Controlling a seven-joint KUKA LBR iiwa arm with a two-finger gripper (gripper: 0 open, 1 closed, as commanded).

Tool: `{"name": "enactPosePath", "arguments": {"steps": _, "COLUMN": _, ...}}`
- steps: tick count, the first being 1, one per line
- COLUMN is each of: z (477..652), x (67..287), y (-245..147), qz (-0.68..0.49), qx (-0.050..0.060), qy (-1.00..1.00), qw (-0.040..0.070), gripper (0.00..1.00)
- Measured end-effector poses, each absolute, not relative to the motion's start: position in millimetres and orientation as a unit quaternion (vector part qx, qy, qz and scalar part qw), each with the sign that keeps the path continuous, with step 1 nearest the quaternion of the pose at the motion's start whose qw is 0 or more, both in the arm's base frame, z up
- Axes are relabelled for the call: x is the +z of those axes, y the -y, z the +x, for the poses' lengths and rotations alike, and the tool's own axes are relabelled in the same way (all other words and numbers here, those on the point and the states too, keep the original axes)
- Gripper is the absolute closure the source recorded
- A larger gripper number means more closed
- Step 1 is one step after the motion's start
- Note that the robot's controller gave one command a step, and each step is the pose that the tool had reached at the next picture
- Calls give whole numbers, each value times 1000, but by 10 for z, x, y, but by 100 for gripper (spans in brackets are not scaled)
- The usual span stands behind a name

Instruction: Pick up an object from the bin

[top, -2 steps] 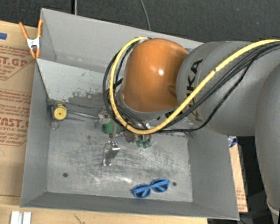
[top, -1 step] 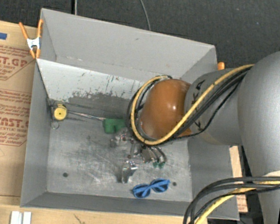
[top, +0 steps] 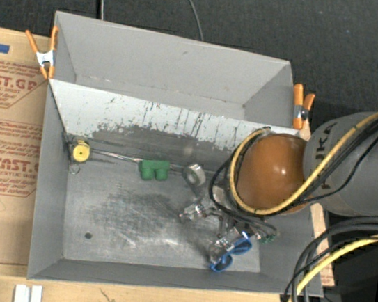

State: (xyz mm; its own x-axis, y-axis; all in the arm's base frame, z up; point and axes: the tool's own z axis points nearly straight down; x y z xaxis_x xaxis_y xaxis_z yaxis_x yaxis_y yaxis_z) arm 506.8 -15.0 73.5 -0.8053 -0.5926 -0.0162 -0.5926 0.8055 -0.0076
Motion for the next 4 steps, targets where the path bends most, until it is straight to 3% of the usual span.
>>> {"name": "enactPosePath", "arguments": {"steps": 1, "z": 5446, "x": 716, "y": -92, "qz": -389, "qx": 0, "qy": -921, "qw": 1, "gripper": 0}}
{"name": "enactPosePath", "arguments": {"steps": 2, "z": 4963, "x": 1497, "y": 537, "qz": -357, "qx": -2, "qy": -934, "qw": 1, "gripper": 0}}
{"name": "enactPosePath", "arguments": {"steps": 3, "z": 4984, "x": 774, "y": 281, "qz": -477, "qx": 2, "qy": -879, "qw": 0, "gripper": 0}}
{"name": "enactPosePath", "arguments": {"steps": 4, "z": 5005, "x": 798, "y": 279, "qz": -476, "qx": 0, "qy": -879, "qw": 2, "gripper": 100}}
